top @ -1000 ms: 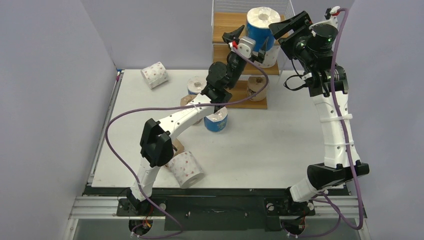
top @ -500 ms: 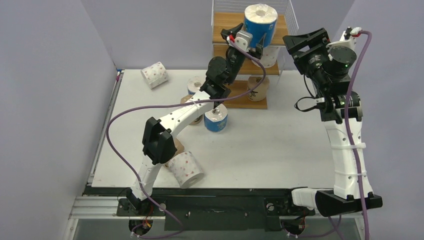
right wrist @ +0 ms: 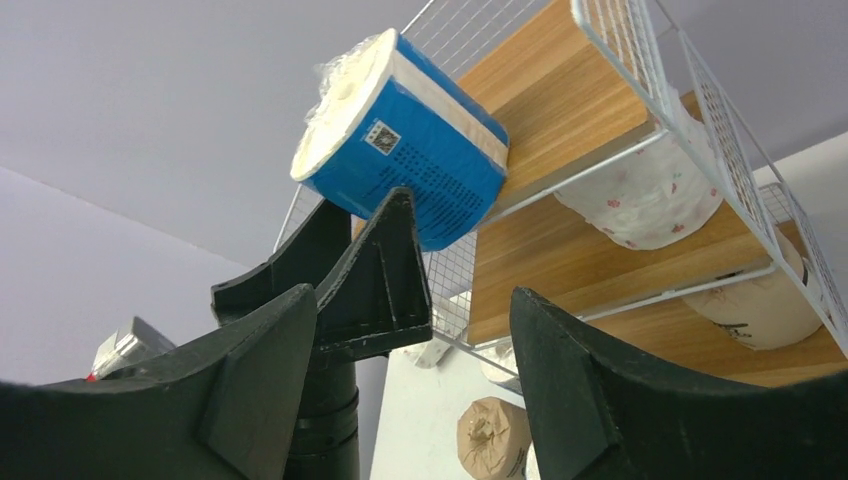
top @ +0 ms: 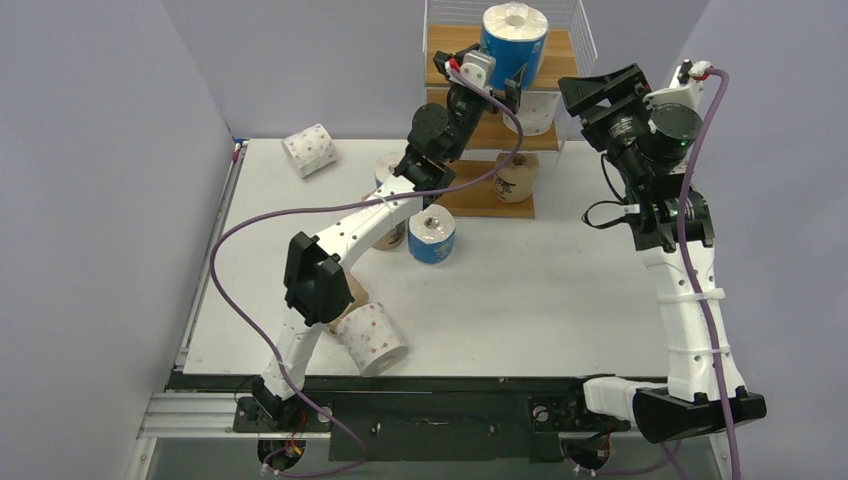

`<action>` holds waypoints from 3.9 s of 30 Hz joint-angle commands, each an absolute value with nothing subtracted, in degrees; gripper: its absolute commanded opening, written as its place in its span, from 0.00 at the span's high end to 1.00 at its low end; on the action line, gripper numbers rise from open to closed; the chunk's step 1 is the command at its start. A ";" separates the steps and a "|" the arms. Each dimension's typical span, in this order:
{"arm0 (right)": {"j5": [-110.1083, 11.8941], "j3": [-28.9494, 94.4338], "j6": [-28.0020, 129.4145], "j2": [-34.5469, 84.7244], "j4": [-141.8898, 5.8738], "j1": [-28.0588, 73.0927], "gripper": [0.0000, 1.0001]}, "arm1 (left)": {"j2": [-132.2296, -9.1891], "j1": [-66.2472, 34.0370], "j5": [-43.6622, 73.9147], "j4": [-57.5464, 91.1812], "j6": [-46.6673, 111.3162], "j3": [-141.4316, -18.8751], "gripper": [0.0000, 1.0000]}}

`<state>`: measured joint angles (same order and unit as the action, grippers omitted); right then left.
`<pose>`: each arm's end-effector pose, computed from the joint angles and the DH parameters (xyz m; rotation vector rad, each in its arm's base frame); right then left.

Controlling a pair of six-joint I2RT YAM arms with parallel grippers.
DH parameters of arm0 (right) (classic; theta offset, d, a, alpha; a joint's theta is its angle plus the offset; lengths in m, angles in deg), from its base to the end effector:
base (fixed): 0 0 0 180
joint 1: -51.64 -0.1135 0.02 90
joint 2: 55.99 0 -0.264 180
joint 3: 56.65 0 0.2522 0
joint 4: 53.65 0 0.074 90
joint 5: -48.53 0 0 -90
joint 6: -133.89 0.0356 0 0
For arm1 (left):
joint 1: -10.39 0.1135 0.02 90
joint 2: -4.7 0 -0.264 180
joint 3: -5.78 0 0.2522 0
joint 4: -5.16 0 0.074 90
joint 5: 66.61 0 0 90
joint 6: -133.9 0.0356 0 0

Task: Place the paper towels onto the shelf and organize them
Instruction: Place the paper towel on the shelf.

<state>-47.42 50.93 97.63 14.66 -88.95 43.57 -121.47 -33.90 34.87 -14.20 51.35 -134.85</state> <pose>0.2406 0.0378 0.5172 0.5476 1.5232 0.9262 0.3704 -0.3514 0.4502 0.2636 0.9698 -0.4905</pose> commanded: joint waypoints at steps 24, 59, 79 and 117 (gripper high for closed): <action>-46.64 45.35 74.43 15.00 -68.93 37.39 0.27 | -68.34 -38.52 48.16 -14.27 37.87 -81.53 0.04; -39.78 59.99 62.26 36.67 -70.77 32.40 0.28 | -27.91 -37.73 46.31 11.36 19.93 -41.17 0.04; -43.12 69.90 63.68 46.56 -70.66 30.42 0.29 | -27.35 -37.70 43.86 11.82 17.23 -38.04 0.04; -41.90 70.54 89.69 42.74 -71.75 38.46 0.86 | -27.21 -37.68 44.35 14.22 11.60 -37.26 0.04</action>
